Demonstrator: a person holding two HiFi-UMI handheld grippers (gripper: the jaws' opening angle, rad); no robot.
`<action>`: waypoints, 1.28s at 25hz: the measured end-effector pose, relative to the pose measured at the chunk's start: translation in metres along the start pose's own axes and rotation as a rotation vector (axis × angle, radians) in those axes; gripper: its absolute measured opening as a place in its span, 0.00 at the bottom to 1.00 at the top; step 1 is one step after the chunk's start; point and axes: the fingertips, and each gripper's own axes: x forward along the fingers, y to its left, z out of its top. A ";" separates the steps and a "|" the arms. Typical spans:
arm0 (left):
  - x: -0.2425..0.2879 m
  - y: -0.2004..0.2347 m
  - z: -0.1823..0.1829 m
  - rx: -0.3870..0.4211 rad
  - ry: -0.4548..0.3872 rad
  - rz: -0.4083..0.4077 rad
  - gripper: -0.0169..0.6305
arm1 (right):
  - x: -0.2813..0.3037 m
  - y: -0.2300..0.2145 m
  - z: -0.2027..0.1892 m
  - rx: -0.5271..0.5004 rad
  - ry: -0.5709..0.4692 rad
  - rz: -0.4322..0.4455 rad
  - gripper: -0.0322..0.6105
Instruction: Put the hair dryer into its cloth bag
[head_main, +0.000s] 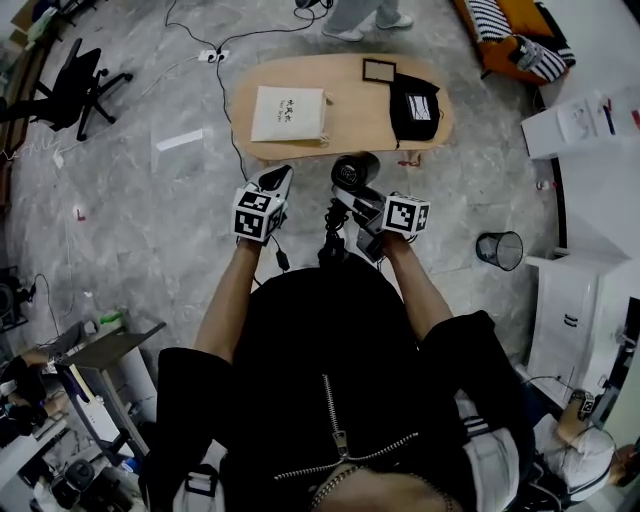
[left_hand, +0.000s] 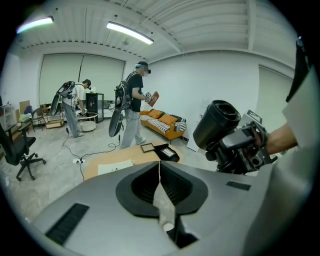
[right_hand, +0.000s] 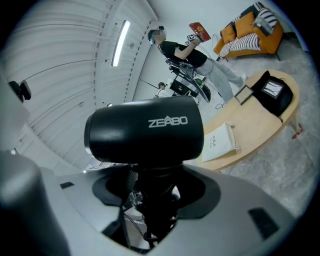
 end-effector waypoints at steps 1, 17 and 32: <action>0.002 0.000 0.001 -0.002 0.002 0.003 0.05 | -0.001 -0.002 0.003 0.002 0.005 0.001 0.44; 0.044 0.007 0.021 -0.025 0.028 0.050 0.05 | -0.003 -0.033 0.045 0.001 0.063 0.016 0.44; 0.073 0.017 0.032 -0.063 0.041 0.061 0.05 | -0.001 -0.065 0.084 0.029 0.047 -0.002 0.44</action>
